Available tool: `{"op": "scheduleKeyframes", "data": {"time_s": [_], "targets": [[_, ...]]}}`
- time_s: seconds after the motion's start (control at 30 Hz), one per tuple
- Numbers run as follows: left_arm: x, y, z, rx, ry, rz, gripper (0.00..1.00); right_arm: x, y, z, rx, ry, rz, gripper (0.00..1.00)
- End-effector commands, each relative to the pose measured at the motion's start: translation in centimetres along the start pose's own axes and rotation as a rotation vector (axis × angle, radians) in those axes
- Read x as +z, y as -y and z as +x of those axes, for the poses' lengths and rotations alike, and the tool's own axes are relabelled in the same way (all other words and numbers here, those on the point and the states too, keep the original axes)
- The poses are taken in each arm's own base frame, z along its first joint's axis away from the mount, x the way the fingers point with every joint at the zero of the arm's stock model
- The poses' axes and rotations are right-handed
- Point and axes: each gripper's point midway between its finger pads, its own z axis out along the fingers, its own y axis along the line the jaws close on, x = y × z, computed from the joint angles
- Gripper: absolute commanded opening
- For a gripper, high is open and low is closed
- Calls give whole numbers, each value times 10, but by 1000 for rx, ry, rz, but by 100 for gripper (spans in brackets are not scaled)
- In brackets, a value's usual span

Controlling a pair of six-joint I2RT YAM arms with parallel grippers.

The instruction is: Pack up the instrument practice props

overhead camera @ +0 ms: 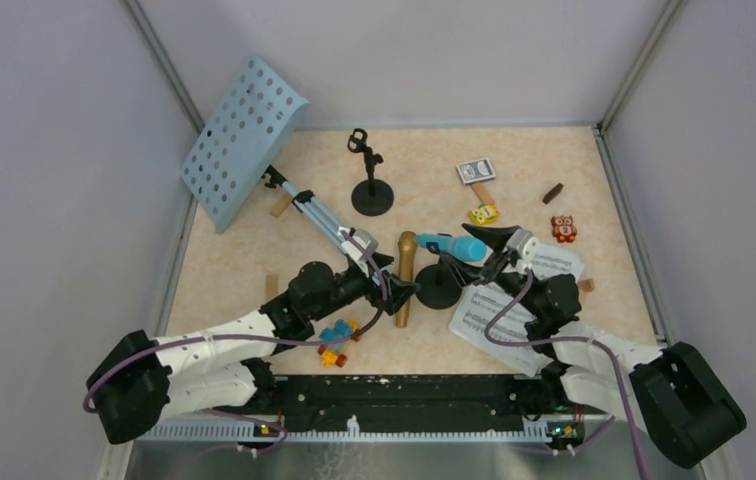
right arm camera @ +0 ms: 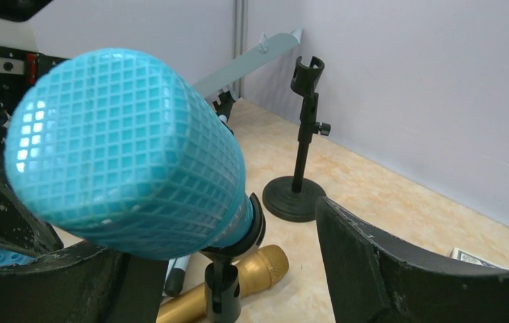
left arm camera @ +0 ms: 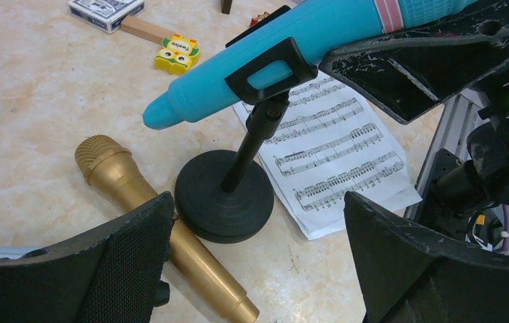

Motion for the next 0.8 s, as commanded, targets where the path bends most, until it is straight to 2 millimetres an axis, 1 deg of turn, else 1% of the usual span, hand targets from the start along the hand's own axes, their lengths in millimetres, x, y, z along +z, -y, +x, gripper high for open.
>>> {"op": "scheduleKeyframes", "data": {"time_s": [0.0,0.17,0.27,0.33,0.37,0.47,0.57,0.6,0.63,0.77], "targets": [[8,7,-17,-40,102,9,99,8,-5,-39,-48,162,-23,74],[16,8,-8,-65,87,13,98,9,-12,-48,-61,204,-54,72],[20,10,-1,-74,73,19,98,9,-14,-51,-64,213,-63,67],[23,13,3,-79,68,24,98,10,-14,-49,-62,205,-63,56],[24,13,6,-82,64,23,98,9,-14,-50,-64,205,-62,47],[29,15,9,-96,70,17,98,8,-14,-49,-53,199,-60,29],[35,14,8,-115,103,-22,99,8,-11,-44,-12,169,-36,5],[39,14,8,-119,110,-35,99,9,-10,-42,-5,156,-25,0],[43,15,6,-121,126,-40,99,9,-8,-39,2,142,-8,0],[63,20,10,-93,152,-74,99,10,3,-31,36,88,102,0]]}}
